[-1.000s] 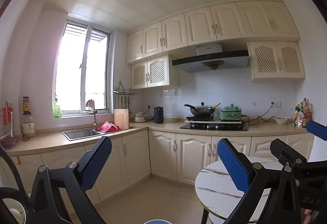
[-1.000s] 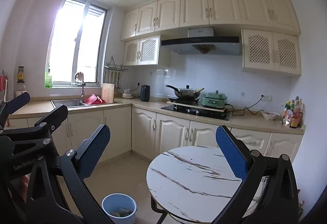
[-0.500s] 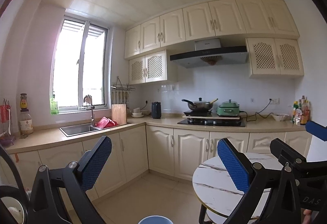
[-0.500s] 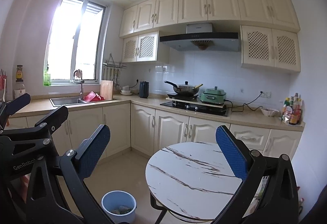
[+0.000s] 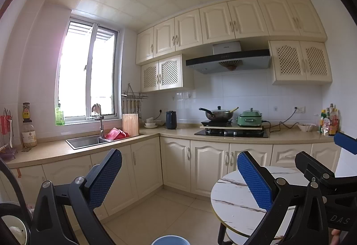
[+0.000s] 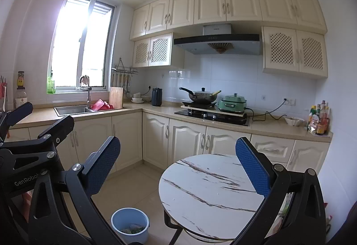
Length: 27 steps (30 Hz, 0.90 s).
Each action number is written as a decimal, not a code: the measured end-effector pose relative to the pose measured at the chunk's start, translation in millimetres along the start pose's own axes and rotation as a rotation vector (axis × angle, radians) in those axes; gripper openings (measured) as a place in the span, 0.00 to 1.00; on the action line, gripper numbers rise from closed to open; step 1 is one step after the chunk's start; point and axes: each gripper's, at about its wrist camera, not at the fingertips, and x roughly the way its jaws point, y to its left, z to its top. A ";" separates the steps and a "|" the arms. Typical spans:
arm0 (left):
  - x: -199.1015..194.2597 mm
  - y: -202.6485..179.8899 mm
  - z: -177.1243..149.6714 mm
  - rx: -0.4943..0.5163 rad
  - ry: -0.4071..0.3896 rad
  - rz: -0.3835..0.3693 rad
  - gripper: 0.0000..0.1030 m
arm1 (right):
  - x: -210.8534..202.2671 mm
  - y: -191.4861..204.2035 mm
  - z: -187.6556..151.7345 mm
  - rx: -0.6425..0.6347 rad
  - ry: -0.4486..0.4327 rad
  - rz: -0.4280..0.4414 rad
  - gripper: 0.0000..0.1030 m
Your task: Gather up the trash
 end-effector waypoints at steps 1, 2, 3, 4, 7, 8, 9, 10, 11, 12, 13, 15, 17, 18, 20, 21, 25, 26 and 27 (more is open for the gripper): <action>0.7 0.4 1.9 0.001 0.000 0.001 1.00 | -0.1 0.0 0.0 0.000 0.000 0.000 1.00; 1.3 2.5 3.3 0.002 0.001 0.000 1.00 | -0.1 0.1 0.0 0.000 0.000 0.000 1.00; 1.9 3.7 5.3 0.001 0.000 -0.002 0.99 | 0.1 0.0 -0.1 0.000 0.001 -0.001 1.00; 1.8 3.9 5.0 0.001 0.001 -0.002 0.99 | -0.3 -0.1 0.0 0.001 -0.001 0.000 1.00; 3.3 5.8 8.6 0.002 0.001 -0.002 1.00 | 0.5 -0.6 0.0 0.002 0.001 0.002 1.00; 3.4 7.3 9.3 0.002 0.001 -0.003 1.00 | -0.2 -0.3 0.1 0.000 0.000 0.000 1.00; 3.8 7.3 10.0 0.002 0.001 -0.003 1.00 | -0.1 -0.2 0.2 0.001 0.000 0.000 1.00; 3.4 7.3 9.3 0.002 0.001 -0.003 0.99 | -0.1 -0.3 0.2 0.001 0.000 0.000 1.00; 3.8 7.3 10.2 0.002 0.001 -0.003 1.00 | -0.1 -0.3 0.1 0.000 0.000 0.000 1.00; 3.6 8.3 10.2 0.001 0.001 -0.003 1.00 | 0.1 -0.4 0.1 0.001 0.000 0.001 1.00; 4.4 8.3 11.9 0.001 0.001 -0.004 1.00 | 0.3 -0.5 0.1 0.001 0.001 0.001 1.00; 3.5 8.7 10.5 0.002 0.001 -0.003 1.00 | -0.7 1.0 -1.0 0.000 0.000 -0.001 1.00; 3.5 9.1 10.6 0.002 0.000 -0.003 1.00 | -0.7 0.9 -0.7 0.001 0.001 0.000 1.00; 3.7 9.4 10.6 0.002 0.001 -0.004 1.00 | -0.7 0.8 -0.6 0.001 0.000 0.000 1.00; 3.7 9.6 10.3 0.003 0.001 -0.003 1.00 | -0.6 0.5 -0.6 0.001 0.001 0.000 1.00; 3.6 9.5 10.2 0.003 0.001 -0.003 1.00 | -0.6 0.6 -0.7 0.000 0.001 0.000 1.00; 4.0 11.6 12.2 0.004 0.000 -0.001 1.00 | -0.4 0.4 -1.3 0.001 0.003 0.001 1.00; 5.1 11.4 14.9 0.005 -0.001 0.000 1.00 | -0.2 0.5 -1.8 0.001 0.003 0.000 1.00; 3.4 15.6 13.1 0.005 -0.002 -0.002 0.99 | -0.1 0.5 -1.7 0.001 0.003 0.000 1.00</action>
